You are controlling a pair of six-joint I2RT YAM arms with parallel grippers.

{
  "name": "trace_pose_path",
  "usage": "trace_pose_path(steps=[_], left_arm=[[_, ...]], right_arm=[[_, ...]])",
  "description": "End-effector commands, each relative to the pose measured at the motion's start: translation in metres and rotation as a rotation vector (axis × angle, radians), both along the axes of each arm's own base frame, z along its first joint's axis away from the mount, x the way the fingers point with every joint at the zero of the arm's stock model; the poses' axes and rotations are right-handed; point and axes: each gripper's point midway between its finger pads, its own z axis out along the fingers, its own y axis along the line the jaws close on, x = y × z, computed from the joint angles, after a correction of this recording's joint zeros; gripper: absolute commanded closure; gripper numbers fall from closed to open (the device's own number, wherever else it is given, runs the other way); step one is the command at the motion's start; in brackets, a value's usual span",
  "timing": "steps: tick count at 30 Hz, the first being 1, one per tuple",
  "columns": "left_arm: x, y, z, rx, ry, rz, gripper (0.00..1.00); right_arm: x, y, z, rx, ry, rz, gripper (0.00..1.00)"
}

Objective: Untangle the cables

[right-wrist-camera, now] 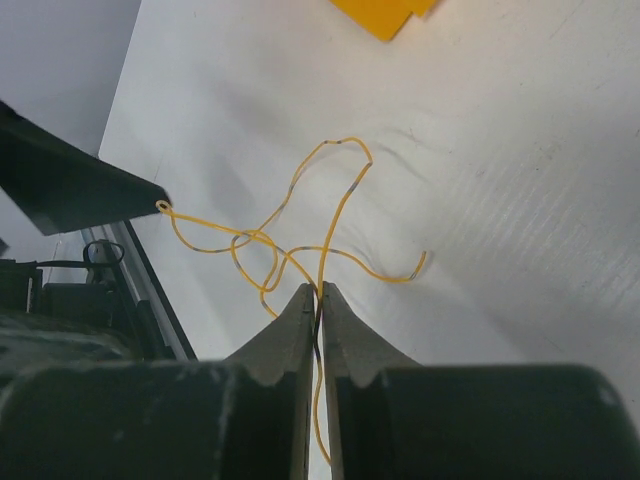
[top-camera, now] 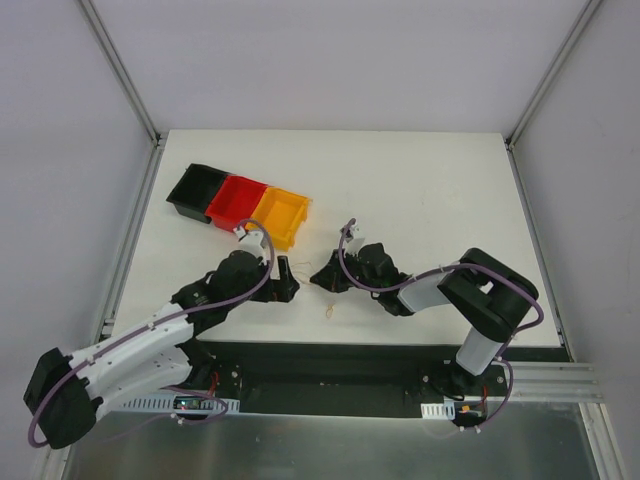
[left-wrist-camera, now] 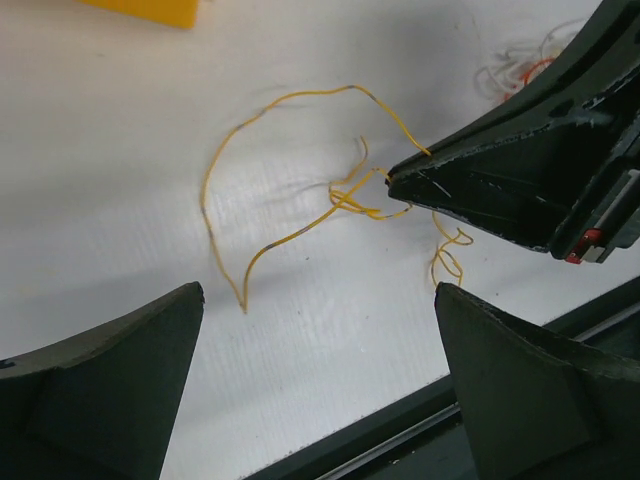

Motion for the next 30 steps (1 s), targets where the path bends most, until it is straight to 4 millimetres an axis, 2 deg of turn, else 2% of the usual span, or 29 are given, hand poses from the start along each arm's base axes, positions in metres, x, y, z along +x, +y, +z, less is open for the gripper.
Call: trace_pose_path(steps=[1,5,7,10,12,17,20,22,25,27,29,30], left_arm=[[0.005,-0.043,-0.004,-0.038,-0.052,-0.241,0.01],[0.008,-0.068,-0.016,-0.063,-0.074,-0.367,0.02],[0.008,-0.079,-0.018,-0.085,-0.085,-0.412,0.06],[0.010,-0.091,-0.025,-0.089,-0.092,-0.437,0.11],[0.010,-0.095,-0.029,-0.100,-0.081,-0.433,0.13],[0.010,-0.099,-0.028,-0.104,-0.120,-0.462,0.16],[0.014,-0.096,-0.028,-0.086,-0.147,-0.448,0.17],[0.019,-0.096,-0.030,-0.068,-0.152,-0.435,0.21],[0.017,-0.100,-0.038,-0.057,-0.118,-0.455,0.41],[0.018,-0.098,-0.043,-0.052,-0.103,-0.440,0.54],[0.019,-0.093,-0.043,-0.043,-0.105,-0.411,0.77],[0.020,-0.091,-0.042,-0.042,-0.113,-0.403,0.84]], right_arm=[[0.004,0.011,0.024,0.068,-0.058,0.020,0.91],[0.004,0.012,0.029,0.107,-0.049,0.009,0.93],[0.008,0.016,0.042,0.176,-0.058,-0.019,0.94],[0.011,0.021,0.049,0.257,-0.004,-0.055,0.96],[0.012,0.017,0.050,0.293,0.011,-0.094,0.99],[0.014,0.012,0.046,0.283,0.043,-0.131,0.99],[0.011,0.009,0.047,0.289,0.057,-0.134,0.93],[0.005,0.014,0.055,0.330,0.062,-0.114,0.99],[0.003,0.016,0.062,0.367,0.059,-0.125,0.99],[0.001,0.017,0.060,0.350,0.060,-0.134,0.99],[-0.001,0.018,0.058,0.329,0.045,-0.122,0.97],[-0.002,0.018,0.058,0.321,0.034,-0.119,0.95]])
